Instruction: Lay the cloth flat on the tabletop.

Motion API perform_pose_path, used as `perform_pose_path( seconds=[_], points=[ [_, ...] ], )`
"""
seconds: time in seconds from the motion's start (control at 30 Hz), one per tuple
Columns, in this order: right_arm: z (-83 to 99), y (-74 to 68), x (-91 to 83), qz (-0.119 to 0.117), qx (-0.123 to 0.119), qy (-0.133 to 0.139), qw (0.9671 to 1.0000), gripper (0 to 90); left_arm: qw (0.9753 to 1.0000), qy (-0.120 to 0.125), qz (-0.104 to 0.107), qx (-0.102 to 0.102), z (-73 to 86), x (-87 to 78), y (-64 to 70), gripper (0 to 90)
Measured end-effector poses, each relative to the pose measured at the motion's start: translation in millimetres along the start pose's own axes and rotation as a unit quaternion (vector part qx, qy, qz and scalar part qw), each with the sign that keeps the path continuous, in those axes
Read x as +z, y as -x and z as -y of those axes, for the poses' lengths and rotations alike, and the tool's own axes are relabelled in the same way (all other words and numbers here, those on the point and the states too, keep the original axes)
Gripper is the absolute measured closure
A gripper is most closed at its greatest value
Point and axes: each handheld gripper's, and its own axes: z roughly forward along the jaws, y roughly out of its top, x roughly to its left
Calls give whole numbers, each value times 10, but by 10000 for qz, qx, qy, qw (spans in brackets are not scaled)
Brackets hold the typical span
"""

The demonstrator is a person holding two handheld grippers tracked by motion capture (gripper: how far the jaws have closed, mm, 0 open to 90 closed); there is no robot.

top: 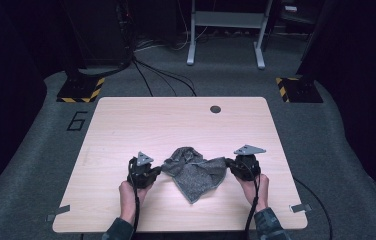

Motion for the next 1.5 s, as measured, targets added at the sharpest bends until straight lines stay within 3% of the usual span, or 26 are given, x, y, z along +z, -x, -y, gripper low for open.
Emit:
perform_pose_path(
  seconds=[0.17,0.37,0.4,0.47,0.6,0.63,0.67,0.73,0.77,0.83,0.9,1.0,1.13,1.3,1.5],
  points=[
    [75,111,8,196,41,-164,9997,880,10000,-50,-69,-51,-14,-2,-80,892],
    [150,296,-5,168,439,-68,9989,877,9998,-109,-176,-56,14,-51,-152,892],
    [153,304,3,177,491,-66,9986,875,9997,-146,-181,-119,52,-65,-214,891],
    [152,316,36,136,502,-70,9986,866,9992,-331,-226,-58,79,-79,-260,891],
    [137,298,82,88,486,-68,9988,864,9988,-400,-254,-103,107,-105,-295,882],
    [132,289,90,57,499,-76,9987,862,9990,-314,-275,-138,110,-120,-295,859],
    [117,261,104,-15,500,-30,9987,860,9992,-285,-274,-113,101,-144,-294,704],
    [108,245,112,-61,523,-22,9986,859,9990,-171,-359,-210,63,-178,-249,571],
    [92,218,125,-65,482,-3,9988,857,9992,-34,-365,-156,11,-208,-181,545],
    [83,208,133,-67,454,-2,9989,856,9992,-4,-392,-112,-23,-216,-140,496],
    [72,198,143,-70,449,20,9990,855,9996,85,-282,-30,-84,-207,-60,465],
    [63,182,153,-129,535,22,9985,852,9993,-94,-80,343,-198,-43,86,448],
    [62,180,152,-124,519,40,9986,850,9979,-331,85,559,-278,146,188,439],
    [50,180,139,-176,502,54,9986,832,9945,-714,193,736,-413,490,311,404],
    [43,171,143,-190,522,35,9984,798,9920,-924,165,846,-495,674,371,423]
  ],
)
